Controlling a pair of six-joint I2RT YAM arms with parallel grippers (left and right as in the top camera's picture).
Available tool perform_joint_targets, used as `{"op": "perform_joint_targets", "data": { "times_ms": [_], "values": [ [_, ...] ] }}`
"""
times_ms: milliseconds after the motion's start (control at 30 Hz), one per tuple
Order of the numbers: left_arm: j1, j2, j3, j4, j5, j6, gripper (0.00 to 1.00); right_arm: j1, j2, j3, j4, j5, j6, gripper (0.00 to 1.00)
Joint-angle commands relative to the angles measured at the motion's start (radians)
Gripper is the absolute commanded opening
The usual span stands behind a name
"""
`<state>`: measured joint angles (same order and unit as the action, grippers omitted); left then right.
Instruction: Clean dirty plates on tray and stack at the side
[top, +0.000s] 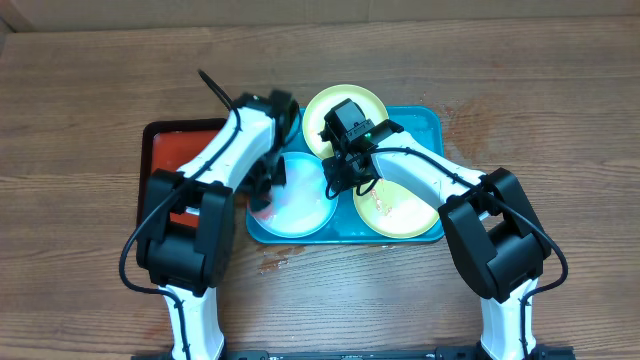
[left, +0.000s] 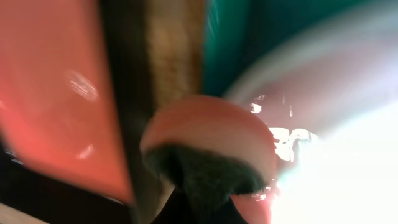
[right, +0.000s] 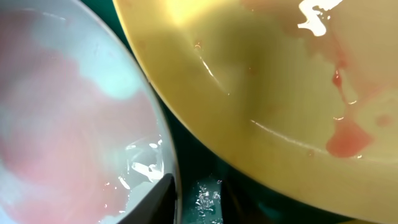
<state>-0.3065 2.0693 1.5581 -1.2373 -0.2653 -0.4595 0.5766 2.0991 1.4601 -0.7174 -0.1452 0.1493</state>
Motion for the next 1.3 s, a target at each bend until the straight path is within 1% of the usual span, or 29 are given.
{"op": "perform_joint_targets", "data": {
  "times_ms": [0, 33, 133, 233, 333, 467, 600, 700, 733, 833, 967, 1133, 1267],
  "values": [
    [0.015, 0.003, 0.122, -0.017, -0.053, -0.019, 0.04, -0.005, -0.008, -0.021, 0.006, 0.014, 0.004, 0.11],
    [0.022, 0.003, 0.155, -0.026, -0.027, -0.019, 0.04, -0.005, -0.008, -0.018, 0.007, 0.014, 0.004, 0.04],
    [0.055, 0.002, 0.247, -0.064, 0.022, -0.02, 0.04, -0.002, -0.011, 0.019, -0.017, 0.014, 0.004, 0.04],
    [0.11, 0.0, 0.309, -0.087, 0.039, -0.023, 0.04, 0.013, -0.024, 0.074, -0.064, 0.023, 0.0, 0.04],
    [0.195, -0.003, 0.331, -0.09, 0.089, -0.024, 0.04, 0.045, -0.046, 0.148, -0.134, 0.11, 0.0, 0.04],
    [0.325, -0.003, 0.323, -0.101, 0.193, -0.023, 0.04, 0.115, -0.068, 0.268, -0.262, 0.376, 0.0, 0.04],
    [0.423, -0.003, 0.322, -0.117, 0.208, -0.023, 0.04, 0.196, -0.07, 0.397, -0.369, 0.696, 0.0, 0.04],
    [0.469, -0.003, 0.322, -0.12, 0.223, -0.023, 0.04, 0.258, -0.07, 0.463, -0.422, 0.945, -0.009, 0.04],
    [0.481, -0.003, 0.322, -0.119, 0.231, -0.023, 0.04, 0.282, -0.07, 0.476, -0.427, 1.03, -0.053, 0.04],
    [0.494, -0.003, 0.322, -0.119, 0.233, -0.023, 0.04, 0.344, -0.07, 0.486, -0.417, 1.194, -0.208, 0.04],
    [0.494, -0.003, 0.322, -0.117, 0.233, -0.019, 0.04, 0.419, -0.07, 0.486, -0.374, 1.35, -0.361, 0.04],
    [0.493, -0.003, 0.322, -0.116, 0.233, -0.02, 0.04, 0.489, -0.07, 0.486, -0.299, 1.459, -0.524, 0.04],
    [0.488, -0.003, 0.322, -0.116, 0.233, -0.019, 0.04, 0.515, -0.07, 0.486, -0.221, 1.509, -0.608, 0.04]
  ]
}}
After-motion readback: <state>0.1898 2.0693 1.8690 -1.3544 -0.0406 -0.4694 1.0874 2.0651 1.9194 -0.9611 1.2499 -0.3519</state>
